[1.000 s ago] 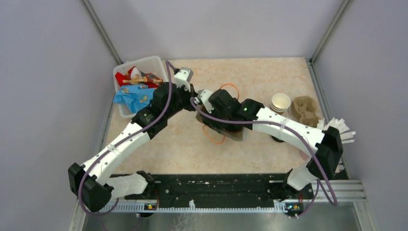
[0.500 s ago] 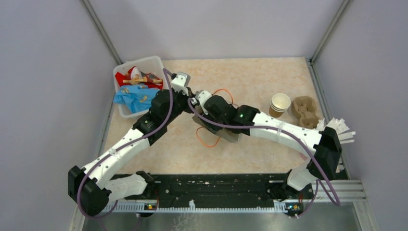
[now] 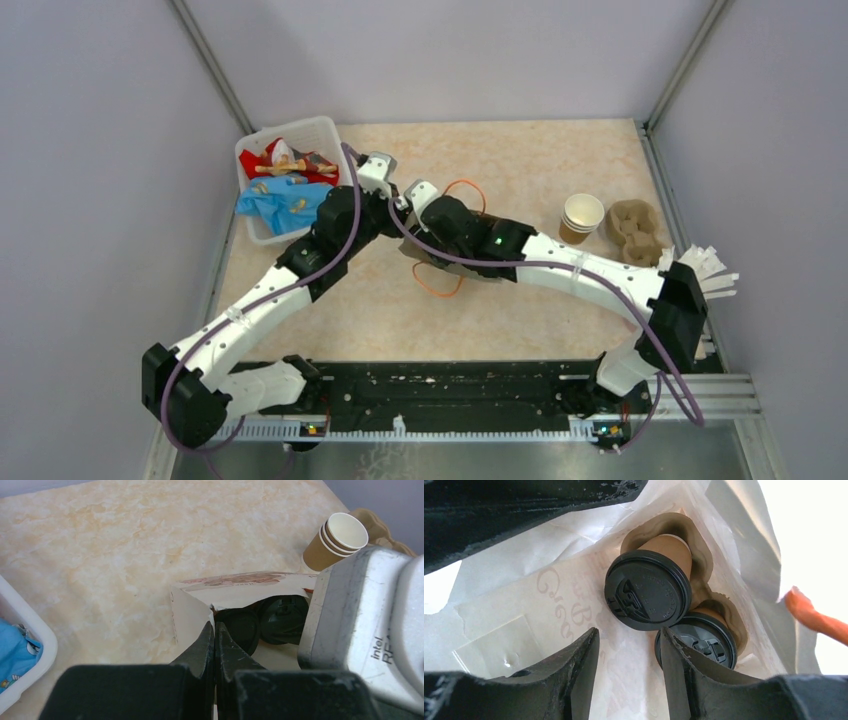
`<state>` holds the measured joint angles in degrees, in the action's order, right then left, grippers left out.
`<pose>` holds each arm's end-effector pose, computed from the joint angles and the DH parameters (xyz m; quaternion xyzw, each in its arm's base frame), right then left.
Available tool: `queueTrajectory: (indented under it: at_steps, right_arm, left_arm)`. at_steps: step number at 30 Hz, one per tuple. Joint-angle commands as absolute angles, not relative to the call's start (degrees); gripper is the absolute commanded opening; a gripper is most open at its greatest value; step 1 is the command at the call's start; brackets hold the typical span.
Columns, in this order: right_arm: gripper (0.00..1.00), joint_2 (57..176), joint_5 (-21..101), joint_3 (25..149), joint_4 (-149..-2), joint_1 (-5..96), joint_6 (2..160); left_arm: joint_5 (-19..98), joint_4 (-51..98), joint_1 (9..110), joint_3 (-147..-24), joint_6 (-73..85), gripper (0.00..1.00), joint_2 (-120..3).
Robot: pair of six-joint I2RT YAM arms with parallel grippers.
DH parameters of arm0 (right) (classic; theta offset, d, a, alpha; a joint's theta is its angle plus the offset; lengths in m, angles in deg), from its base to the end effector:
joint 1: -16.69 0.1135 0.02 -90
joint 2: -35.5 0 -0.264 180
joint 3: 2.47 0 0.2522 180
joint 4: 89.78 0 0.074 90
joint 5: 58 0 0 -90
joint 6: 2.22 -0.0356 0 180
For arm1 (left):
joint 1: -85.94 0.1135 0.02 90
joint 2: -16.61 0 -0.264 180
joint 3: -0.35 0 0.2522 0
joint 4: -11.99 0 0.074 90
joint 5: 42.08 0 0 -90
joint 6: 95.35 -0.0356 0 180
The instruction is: Pack the takeout coffee
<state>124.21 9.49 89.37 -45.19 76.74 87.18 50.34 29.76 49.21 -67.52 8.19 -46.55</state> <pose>0.1845 0.2930 0.3204 -0.3737 0.8162 0.0500 0.4378 0.2084 -0.1536 0.3450 0.1445 0.7694 -0.2492 0.5701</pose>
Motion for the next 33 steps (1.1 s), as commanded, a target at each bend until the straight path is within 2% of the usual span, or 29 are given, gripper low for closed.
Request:
queueTrajectory:
  at_steps: [1,4,10,21,26,29,33]
  right_arm:
    - [0.49,124.41,9.65,91.21,-48.54,77.51,87.51]
    - [0.63,122.92,12.37,93.54,-45.98,77.51,87.48]
    - [0.84,119.04,19.54,99.51,-38.03,77.51,86.48]
    - [0.93,111.03,28.44,108.23,-27.81,77.51,80.63]
    - [0.98,106.66,26.50,113.06,-27.12,77.51,79.00]
    - [0.99,104.91,18.31,116.63,-26.85,77.51,76.81]
    - [0.99,102.21,-0.31,117.43,-24.18,77.49,74.57]
  left_arm:
    - [50.51,30.84,48.93,-71.00,8.99,0.00,-47.94]
    - [55.19,38.64,48.88,-75.49,12.13,0.00,-50.50]
    - [58.84,55.49,48.94,-88.96,19.74,0.00,-58.03]
    - [60.25,61.91,48.94,-96.59,28.16,0.00,-62.56]
    - [60.14,62.11,48.94,-99.13,27.55,0.00,-64.68]
    - [60.50,63.39,48.94,-101.53,27.35,0.02,-66.49]
    - [62.67,65.10,49.17,-103.64,27.24,0.13,-68.54]
